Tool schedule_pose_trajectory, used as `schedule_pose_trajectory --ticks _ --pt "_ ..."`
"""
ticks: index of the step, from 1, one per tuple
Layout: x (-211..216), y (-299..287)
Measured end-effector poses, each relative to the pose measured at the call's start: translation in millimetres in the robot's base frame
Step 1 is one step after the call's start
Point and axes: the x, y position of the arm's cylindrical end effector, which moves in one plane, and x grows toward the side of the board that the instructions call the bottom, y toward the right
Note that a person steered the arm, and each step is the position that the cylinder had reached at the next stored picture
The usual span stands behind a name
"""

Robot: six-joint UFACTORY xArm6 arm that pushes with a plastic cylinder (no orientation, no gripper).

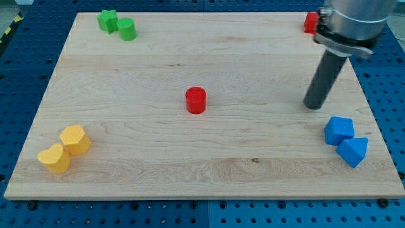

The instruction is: Move the green circle diagonally to the red circle

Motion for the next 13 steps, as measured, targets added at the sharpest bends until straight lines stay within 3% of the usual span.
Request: schedule_pose_trajectory --ticks 3,4,5,8,13 --pt "-10.9 -10.9" --pt "-50.8 -48.2" --pt "-92.8 -122.5" --pt "-153.5 -407.3" --pt "-219.0 -412.1"
